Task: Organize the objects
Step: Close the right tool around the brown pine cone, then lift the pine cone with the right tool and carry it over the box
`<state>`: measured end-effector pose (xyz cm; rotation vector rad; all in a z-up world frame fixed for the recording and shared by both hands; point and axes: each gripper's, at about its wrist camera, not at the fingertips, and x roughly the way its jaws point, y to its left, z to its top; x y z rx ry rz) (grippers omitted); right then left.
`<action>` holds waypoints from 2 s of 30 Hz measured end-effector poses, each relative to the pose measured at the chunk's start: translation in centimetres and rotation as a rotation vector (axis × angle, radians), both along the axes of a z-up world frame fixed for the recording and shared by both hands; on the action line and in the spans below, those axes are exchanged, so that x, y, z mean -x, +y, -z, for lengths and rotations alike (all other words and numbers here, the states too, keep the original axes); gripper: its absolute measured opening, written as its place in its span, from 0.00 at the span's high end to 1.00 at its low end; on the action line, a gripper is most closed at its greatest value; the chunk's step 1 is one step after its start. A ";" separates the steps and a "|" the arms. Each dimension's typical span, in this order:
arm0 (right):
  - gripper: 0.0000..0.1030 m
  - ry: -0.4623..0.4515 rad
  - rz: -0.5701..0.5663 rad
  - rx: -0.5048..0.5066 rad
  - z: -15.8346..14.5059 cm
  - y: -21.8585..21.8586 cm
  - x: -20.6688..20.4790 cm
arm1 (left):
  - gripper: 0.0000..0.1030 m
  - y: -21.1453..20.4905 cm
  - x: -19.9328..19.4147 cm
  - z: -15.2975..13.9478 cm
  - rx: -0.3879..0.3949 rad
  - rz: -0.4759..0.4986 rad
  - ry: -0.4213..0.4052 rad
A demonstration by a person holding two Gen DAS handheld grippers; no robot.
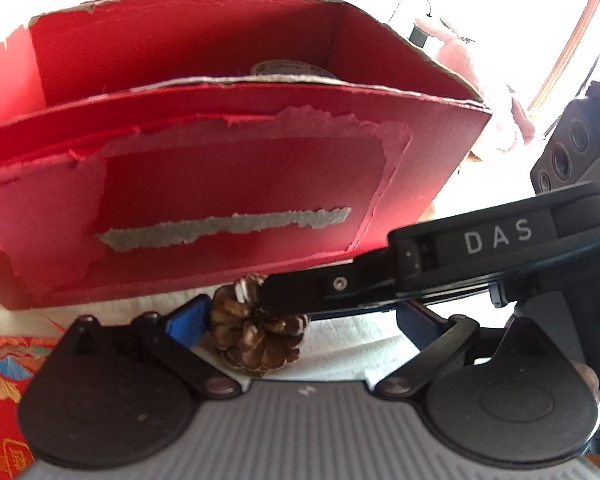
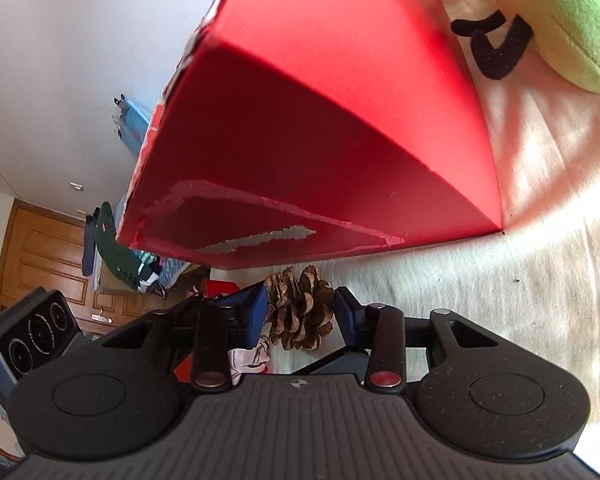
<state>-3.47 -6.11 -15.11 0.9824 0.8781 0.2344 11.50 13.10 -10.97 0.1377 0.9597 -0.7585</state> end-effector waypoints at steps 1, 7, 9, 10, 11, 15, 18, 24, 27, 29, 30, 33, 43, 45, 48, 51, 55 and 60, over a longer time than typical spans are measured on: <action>0.60 0.002 0.001 -0.001 0.0 -0.1 0.1 | 0.06 0.0 0.0 0.0 0.000 -0.003 0.002; 0.61 -0.004 0.009 0.026 -0.7 -0.5 1.2 | 0.08 0.1 0.6 -0.4 0.010 -0.016 0.006; 0.61 -0.010 0.011 0.030 -0.9 -0.8 1.9 | 0.08 0.0 1.1 -0.7 0.014 -0.011 -0.003; 0.61 -0.015 0.014 0.034 -1.1 -1.0 2.3 | 0.08 0.0 1.3 -1.0 0.017 -0.008 -0.007; 0.61 -0.021 0.017 0.039 -1.3 -1.4 2.7 | 0.08 -0.1 1.5 -1.3 0.021 -0.005 -0.010; 0.61 -0.052 0.039 0.053 -2.4 -2.3 4.6 | 0.08 -0.3 2.1 -2.7 0.052 0.010 -0.016; 0.61 -0.080 0.061 0.058 -3.4 -3.1 6.0 | 0.08 -0.7 2.6 -4.2 0.079 0.022 -0.030; 0.62 -0.151 0.108 0.097 -6.4 -4.4 8.7 | 0.08 -3.1 5.1 -7.1 0.116 0.065 -0.098; 0.62 -0.190 0.128 0.125 -8.5 -2.2 7.5 | 0.08 -4.4 5.3 -8.3 0.137 0.089 -0.141; 0.62 -0.217 0.140 0.138 -9.4 -2.4 7.6 | 0.08 -4.9 5.6 -9.4 0.152 0.098 -0.172; 0.62 -0.233 0.145 0.147 -10.1 -2.2 6.9 | 0.08 -5.1 5.6 -10.0 0.160 0.100 -0.190; 0.62 -0.288 0.149 0.179 -12.2 -2.2 6.5 | 0.08 -5.3 5.8 -12.2 0.183 0.100 -0.245; 0.62 -0.345 0.159 0.290 -15.9 -2.3 2.3 | 0.08 -5.3 1.7 -14.7 0.252 0.076 -0.266; 0.62 -0.329 0.163 0.329 -15.7 -1.9 1.6 | 0.08 -5.2 0.7 -13.9 0.261 0.077 -0.228; 0.62 -0.306 0.162 0.397 -15.1 -1.4 0.8 | 0.08 -5.2 -0.7 -12.6 0.268 0.084 -0.174; 0.62 -0.276 0.173 0.417 -14.1 -1.6 0.0 | 0.09 -5.1 -1.7 -11.4 0.273 0.088 -0.129; 0.62 -0.237 0.193 0.419 -13.1 -2.1 -0.3 | 0.10 -5.4 -2.6 -10.0 0.271 0.101 -0.084; 0.63 -0.206 0.203 0.418 -12.3 -2.3 -0.5 | 0.10 -5.9 -3.5 -8.6 0.263 0.114 -0.047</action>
